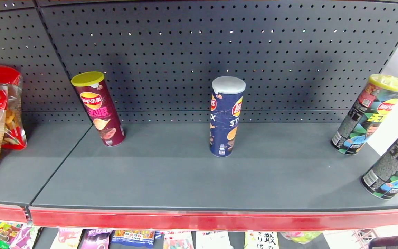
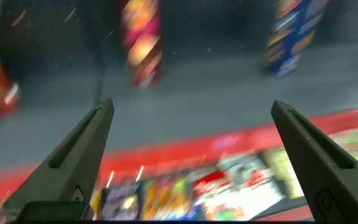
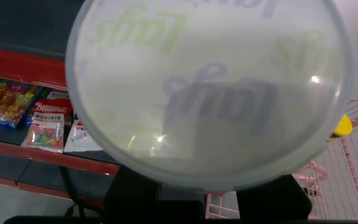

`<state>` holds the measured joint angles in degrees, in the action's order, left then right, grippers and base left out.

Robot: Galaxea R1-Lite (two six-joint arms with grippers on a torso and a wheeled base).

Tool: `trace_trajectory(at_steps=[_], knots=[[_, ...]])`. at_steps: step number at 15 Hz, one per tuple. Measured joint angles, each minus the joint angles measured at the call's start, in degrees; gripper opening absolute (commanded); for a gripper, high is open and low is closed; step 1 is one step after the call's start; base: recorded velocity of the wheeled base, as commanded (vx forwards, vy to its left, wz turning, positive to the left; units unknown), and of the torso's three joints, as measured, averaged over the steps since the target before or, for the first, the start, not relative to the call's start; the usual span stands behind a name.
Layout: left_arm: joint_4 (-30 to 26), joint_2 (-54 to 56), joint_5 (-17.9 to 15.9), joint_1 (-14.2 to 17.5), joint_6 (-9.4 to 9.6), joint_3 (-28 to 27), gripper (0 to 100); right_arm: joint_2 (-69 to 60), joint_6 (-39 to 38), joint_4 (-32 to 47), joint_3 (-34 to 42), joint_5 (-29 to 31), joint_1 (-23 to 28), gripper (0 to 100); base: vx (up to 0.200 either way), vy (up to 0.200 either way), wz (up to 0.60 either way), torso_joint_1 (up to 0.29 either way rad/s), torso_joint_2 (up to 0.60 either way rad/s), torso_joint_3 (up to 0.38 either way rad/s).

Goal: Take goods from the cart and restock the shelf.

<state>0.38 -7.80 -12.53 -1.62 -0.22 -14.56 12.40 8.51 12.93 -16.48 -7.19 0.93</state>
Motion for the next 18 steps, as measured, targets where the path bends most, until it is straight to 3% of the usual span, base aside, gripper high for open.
trace_trajectory(at_steps=[1, 4, 7, 13, 18], knots=[[0.06, -5.53, -4.05, -1.01, 0.12, -5.62, 100, 0.66, 0.00, -0.07, -0.13, 0.28, 0.00, 0, 0.000, 0.000, 0.00, 0.000, 0.00, 0.000], [1.61, -24.86, -17.92, -5.42, 3.12, -18.02, 100, 1.46, 0.00, -0.32, -1.15, 0.24, -0.22, 0, 0.000, 0.000, 0.00, 0.000, 0.00, 0.000], [8.48, -44.73, -24.58, -11.08, 5.03, -25.84, 100, 1.84, 0.00, -0.24, -1.93, 0.05, -0.35, 0, 0.000, 0.000, 0.00, 0.000, 0.00, 0.000], [26.16, -77.78, -24.22, -21.80, 6.56, -38.03, 100, 1.95, -0.06, -0.10, -2.21, 0.09, -0.30, 0, 0.000, 0.000, 0.00, 0.000, 0.00, 0.000], [28.49, -92.70, -21.49, -24.70, 8.29, -49.34, 100, 1.79, -1.51, -0.02, -2.26, 0.27, -0.20, 0, 0.000, 0.000, 0.00, 0.000, 0.00, 0.000]])
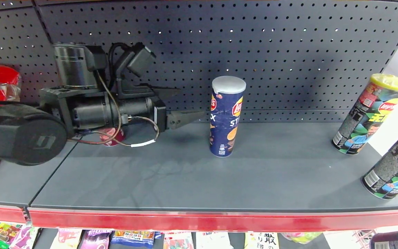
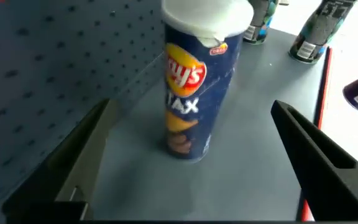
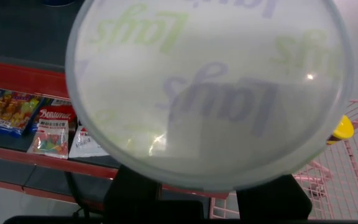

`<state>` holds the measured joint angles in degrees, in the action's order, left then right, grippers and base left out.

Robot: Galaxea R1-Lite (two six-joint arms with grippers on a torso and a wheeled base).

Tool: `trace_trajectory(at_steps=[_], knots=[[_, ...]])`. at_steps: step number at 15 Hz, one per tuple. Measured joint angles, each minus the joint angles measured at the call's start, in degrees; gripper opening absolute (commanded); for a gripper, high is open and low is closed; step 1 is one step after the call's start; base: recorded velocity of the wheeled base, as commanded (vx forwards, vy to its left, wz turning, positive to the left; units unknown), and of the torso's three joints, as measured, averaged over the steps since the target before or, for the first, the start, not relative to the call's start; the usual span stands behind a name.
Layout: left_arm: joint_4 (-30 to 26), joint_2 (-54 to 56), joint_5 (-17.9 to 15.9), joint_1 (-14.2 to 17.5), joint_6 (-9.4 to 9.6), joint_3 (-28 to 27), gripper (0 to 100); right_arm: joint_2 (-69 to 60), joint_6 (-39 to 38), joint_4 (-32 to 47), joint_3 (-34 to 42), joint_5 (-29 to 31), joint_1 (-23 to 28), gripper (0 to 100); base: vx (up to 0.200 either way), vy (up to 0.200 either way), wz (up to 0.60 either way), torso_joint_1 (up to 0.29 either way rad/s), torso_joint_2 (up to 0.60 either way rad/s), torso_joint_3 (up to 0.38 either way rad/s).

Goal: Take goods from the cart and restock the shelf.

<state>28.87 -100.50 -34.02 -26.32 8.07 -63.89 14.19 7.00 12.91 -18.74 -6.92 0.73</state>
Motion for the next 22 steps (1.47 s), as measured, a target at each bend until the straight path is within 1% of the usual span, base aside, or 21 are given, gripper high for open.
trace_trajectory(at_steps=[2, 3, 5, 7, 9, 11, 13, 14, 17, 18, 20, 22], knots=[[0.00, -2.80, 0.63, -1.55, 0.02, -1.84, 100, -0.09, -0.05, 0.02, 0.16, 0.01, 0.11, 0, 0.000, 0.000, 0.00, 0.000, 0.00, 0.000], [-0.02, -3.74, 1.51, -2.39, 0.02, -2.15, 100, -0.13, -0.05, 0.06, 0.16, 0.09, 0.15, 0, 0.000, 0.000, 0.00, 0.000, 0.00, 0.000], [0.00, -5.16, 4.30, -4.50, 0.02, -2.61, 100, -0.17, -0.02, 0.09, 0.17, 0.09, 0.15, 0, 0.000, 0.000, 0.00, 0.000, 0.00, 0.000], [-0.07, -6.50, 8.74, -6.06, 0.02, -3.96, 100, -0.20, -0.05, 0.09, 0.16, 0.09, 0.15, 0, 0.000, 0.000, 0.00, 0.000, 0.00, 0.000], [-0.11, -7.77, 11.45, -7.30, 0.02, -5.81, 100, -0.20, -0.07, 0.09, 0.13, 0.11, 0.17, 0, 0.000, 0.000, 0.00, 0.000, 0.00, 0.000], [-0.24, -9.48, 14.96, -8.83, 0.02, -8.70, 100, -0.22, -0.09, 0.09, 0.11, 0.11, 0.15, 0, 0.000, 0.000, 0.00, 0.000, 0.00, 0.000], [-0.33, -11.37, 17.34, -10.30, 0.02, -11.41, 100, -0.22, -0.22, 0.09, 0.06, 0.09, 0.15, 0, 0.000, 0.000, 0.00, 0.000, 0.00, 0.000], [-0.35, -12.26, 18.18, -10.56, 0.02, -12.46, 100, -0.22, -0.24, 0.04, -0.02, 0.11, 0.15, 0, 0.000, 0.000, 0.00, 0.000, 0.00, 0.000], [-0.44, -14.49, 22.92, -10.84, 0.02, -15.27, 100, -0.28, -0.77, 0.02, -0.06, 0.17, 0.23, 0, 0.000, 0.000, 0.00, 0.000, 0.00, 0.000], [-0.43, -15.19, 24.04, -10.93, 0.02, -16.04, 100, -0.30, -0.98, 0.04, -0.06, 0.20, 0.23, 0, 0.000, 0.000, 0.00, 0.000, 0.00, 0.000], [-0.43, -16.20, 25.60, -11.57, 0.02, -17.29, 100, -0.30, -0.99, 0.02, -0.06, 0.17, 0.23, 0, 0.000, 0.000, 0.00, 0.000, 0.00, 0.000], [-0.43, -16.86, 25.73, -12.40, 0.02, -18.08, 100, -0.30, -1.01, 0.02, -0.06, 0.17, 0.23, 0, 0.000, 0.000, 0.00, 0.000, 0.00, 0.000]])
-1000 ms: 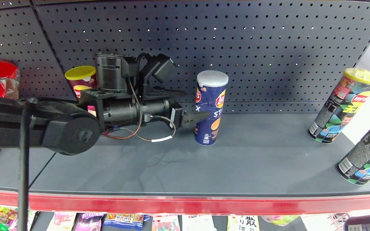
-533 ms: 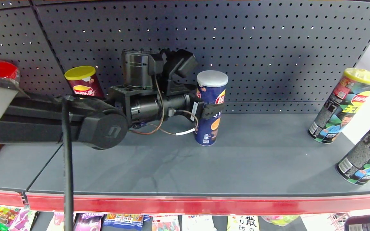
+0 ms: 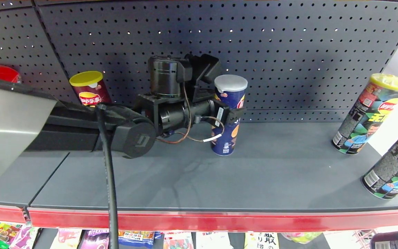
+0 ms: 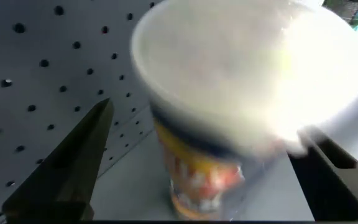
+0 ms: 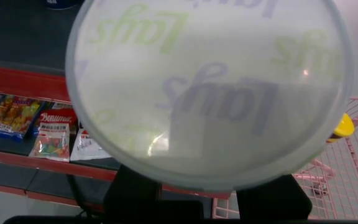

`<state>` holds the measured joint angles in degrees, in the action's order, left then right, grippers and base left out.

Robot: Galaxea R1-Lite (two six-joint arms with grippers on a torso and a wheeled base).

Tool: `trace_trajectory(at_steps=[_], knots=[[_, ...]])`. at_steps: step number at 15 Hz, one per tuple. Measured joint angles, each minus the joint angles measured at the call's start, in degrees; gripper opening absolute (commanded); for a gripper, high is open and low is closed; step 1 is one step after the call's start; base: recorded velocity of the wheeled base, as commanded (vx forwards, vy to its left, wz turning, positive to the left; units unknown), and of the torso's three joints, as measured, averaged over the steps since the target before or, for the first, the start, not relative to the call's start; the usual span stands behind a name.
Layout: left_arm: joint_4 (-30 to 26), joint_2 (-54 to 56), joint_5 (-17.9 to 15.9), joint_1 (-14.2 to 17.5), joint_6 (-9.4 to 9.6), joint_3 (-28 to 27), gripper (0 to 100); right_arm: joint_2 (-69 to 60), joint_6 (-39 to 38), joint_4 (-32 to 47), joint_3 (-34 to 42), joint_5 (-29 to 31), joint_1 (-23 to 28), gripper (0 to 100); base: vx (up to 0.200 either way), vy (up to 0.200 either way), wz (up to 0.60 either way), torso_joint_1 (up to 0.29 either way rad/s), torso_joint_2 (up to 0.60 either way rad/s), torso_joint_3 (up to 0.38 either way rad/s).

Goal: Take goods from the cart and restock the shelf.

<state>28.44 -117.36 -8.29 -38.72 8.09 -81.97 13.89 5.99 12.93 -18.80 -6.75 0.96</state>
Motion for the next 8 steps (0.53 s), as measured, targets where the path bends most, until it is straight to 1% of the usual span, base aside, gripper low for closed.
trace_trajectory(at_steps=[3, 7, 8], knots=[[-0.12, -0.41, 0.27, -0.98, 0.00, -0.48, 100, 0.02, -0.05, -0.02, 0.00, 0.00, 0.00, 0, 0.000, 0.000, 0.00, 0.000, 0.00, 0.000], [-0.01, -0.72, 5.17, -1.90, -0.07, -0.55, 100, 0.11, -0.11, -0.02, 0.11, 0.00, 0.00, 0, 0.000, 0.000, 0.00, 0.000, 0.00, 0.000], [-0.01, -0.83, 5.51, -2.02, -0.07, -0.55, 100, 0.13, -0.11, -0.02, 0.11, 0.00, 0.00, 0, 0.000, 0.000, 0.00, 0.000, 0.00, 0.000]])
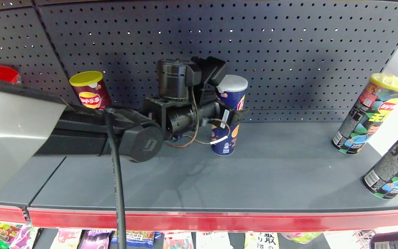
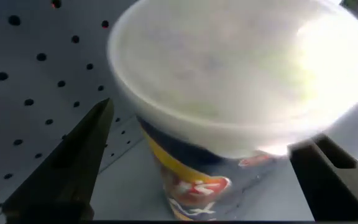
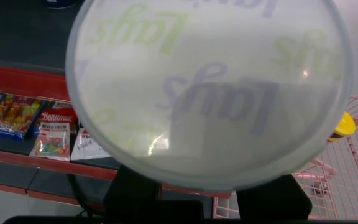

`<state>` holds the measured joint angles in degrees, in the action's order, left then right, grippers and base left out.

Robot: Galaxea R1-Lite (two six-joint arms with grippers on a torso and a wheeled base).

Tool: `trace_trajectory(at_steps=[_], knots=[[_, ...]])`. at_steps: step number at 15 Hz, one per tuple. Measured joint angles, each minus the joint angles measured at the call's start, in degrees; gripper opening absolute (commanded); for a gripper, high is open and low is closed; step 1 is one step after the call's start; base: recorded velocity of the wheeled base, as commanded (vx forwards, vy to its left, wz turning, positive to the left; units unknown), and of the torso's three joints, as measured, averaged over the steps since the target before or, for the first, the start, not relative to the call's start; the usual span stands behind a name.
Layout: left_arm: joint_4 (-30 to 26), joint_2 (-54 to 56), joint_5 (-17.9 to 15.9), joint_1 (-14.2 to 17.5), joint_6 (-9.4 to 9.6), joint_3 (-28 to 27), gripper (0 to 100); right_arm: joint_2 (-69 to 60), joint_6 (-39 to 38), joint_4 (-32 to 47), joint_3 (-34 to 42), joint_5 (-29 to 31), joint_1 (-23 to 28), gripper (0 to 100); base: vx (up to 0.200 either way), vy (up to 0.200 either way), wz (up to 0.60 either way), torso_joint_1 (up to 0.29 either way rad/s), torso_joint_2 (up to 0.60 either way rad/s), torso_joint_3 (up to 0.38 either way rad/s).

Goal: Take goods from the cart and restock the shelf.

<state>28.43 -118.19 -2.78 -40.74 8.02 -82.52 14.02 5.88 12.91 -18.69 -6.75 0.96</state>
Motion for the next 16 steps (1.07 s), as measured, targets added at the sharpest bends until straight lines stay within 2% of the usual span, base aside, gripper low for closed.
trace_trajectory(at_steps=[2, 8, 13, 16], knots=[[0.01, -0.22, 4.06, -0.63, 0.00, -0.06, 100, 0.04, 0.00, 0.00, 0.00, 0.00, 0.00, 0, 0.000, 0.000, 0.00, 0.000, 0.00, 0.000], [-0.07, -2.21, 8.85, -3.58, -0.11, -3.15, 100, 0.04, -0.07, 0.02, 0.00, 0.00, 0.00, 0, 0.000, 0.000, 0.00, 0.000, 0.00, 0.000], [0.12, -4.28, 14.82, -3.90, -0.06, -5.41, 100, 0.00, -0.60, 0.00, -0.11, 0.11, 0.00, 0, 0.000, 0.000, 0.00, 0.000, 0.00, 0.000], [0.46, -5.90, 16.92, -4.71, -0.33, -8.06, 100, -0.02, -0.63, 0.00, -0.13, 0.27, 0.00, 0, 0.000, 0.000, 0.00, 0.000, 0.00, 0.000]])
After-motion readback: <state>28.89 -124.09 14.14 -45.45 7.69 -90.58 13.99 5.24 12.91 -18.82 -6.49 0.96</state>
